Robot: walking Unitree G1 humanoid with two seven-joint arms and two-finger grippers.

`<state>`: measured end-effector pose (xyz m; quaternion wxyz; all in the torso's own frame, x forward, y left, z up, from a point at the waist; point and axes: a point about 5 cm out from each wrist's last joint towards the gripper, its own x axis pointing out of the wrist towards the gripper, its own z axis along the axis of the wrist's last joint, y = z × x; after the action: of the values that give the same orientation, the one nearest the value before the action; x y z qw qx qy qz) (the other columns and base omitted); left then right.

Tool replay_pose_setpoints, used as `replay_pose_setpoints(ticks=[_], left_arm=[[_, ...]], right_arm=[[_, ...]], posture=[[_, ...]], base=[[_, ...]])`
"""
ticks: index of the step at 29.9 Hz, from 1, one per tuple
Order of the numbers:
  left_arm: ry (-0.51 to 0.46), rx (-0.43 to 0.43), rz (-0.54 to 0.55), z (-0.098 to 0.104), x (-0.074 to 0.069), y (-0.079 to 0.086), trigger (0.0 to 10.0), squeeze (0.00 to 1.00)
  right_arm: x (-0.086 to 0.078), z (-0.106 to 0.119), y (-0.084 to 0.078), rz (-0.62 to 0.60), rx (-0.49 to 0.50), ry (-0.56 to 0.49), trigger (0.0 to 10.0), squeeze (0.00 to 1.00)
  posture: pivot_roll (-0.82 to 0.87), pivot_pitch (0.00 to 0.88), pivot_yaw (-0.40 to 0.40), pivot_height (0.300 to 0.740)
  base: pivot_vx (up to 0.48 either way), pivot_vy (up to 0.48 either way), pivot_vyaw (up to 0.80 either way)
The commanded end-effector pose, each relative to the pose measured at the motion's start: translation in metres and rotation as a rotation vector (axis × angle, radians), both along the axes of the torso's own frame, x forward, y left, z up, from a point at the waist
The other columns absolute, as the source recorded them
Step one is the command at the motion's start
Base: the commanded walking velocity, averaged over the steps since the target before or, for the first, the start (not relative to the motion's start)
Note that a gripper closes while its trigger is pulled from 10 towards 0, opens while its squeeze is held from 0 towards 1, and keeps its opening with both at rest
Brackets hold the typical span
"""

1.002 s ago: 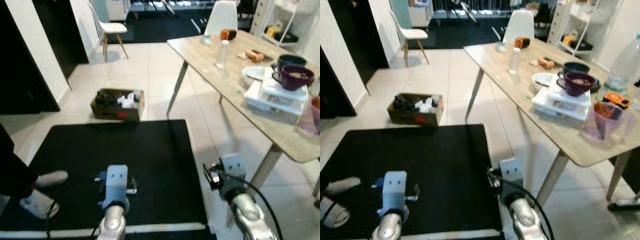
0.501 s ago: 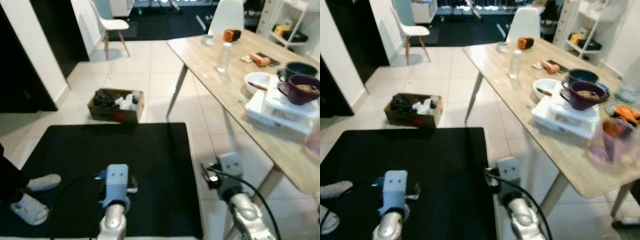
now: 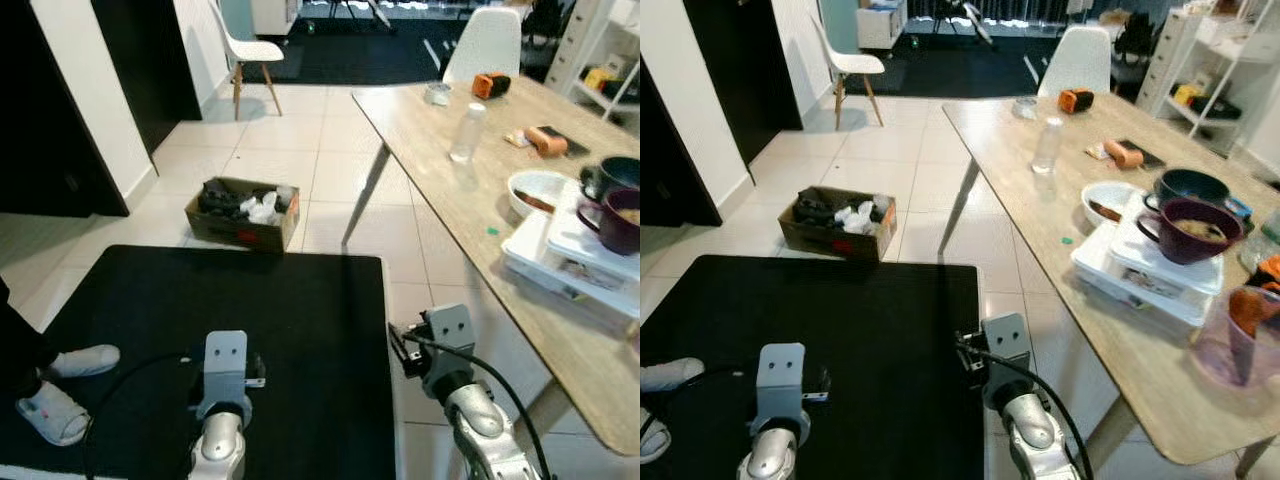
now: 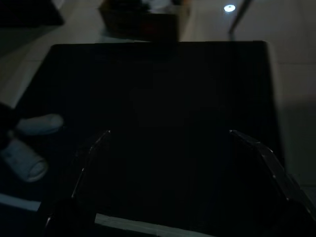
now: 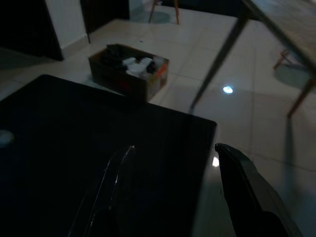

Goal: Restocking fridge

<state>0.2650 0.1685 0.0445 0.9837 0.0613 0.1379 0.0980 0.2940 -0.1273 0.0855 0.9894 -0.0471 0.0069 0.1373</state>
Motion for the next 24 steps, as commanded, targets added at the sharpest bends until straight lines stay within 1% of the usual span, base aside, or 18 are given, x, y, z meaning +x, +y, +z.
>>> replay_pose_setpoints(ticks=[1, 3, 10, 22, 24], left_arm=[[0.027, -0.002, 0.007, -0.0060, -0.0043, 0.0013, 10.0, 0.00], [0.025, -0.008, 0.007, -0.0058, -0.0041, 0.0006, 10.0, 0.00], [0.000, -0.031, -0.007, -0.0027, -0.0031, -0.0020, 10.0, 0.00], [0.005, -0.040, 0.009, -0.0036, -0.0041, -0.0004, 10.0, 0.00], [0.005, -0.042, 0.010, -0.0037, -0.0042, -0.0001, 10.0, 0.00]], right_arm=[[-0.0029, -0.0065, -0.0013, -0.006, 0.004, 0.026, 10.0, 0.00], [-0.0030, -0.0065, -0.0014, -0.006, 0.004, 0.026, 10.0, 0.00], [-0.0030, -0.0068, -0.0018, -0.009, 0.004, 0.028, 10.0, 0.00], [-0.0030, -0.0071, -0.0019, -0.010, 0.004, 0.030, 10.0, 0.00], [-0.0031, -0.0072, -0.0018, -0.010, 0.004, 0.030, 10.0, 0.00]], posture=[[-0.08, 0.109, 0.019, 0.710], [-0.08, 0.109, 0.019, 0.710], [-0.09, 0.111, 0.020, 0.710], [-0.09, 0.111, 0.019, 0.710], [-0.09, 0.111, 0.019, 0.710]], base=[[0.000, -0.480, 0.00], [0.000, -0.480, 0.00], [0.000, 0.000, 0.00], [0.000, 0.000, 0.00], [0.000, 0.266, 0.00]])
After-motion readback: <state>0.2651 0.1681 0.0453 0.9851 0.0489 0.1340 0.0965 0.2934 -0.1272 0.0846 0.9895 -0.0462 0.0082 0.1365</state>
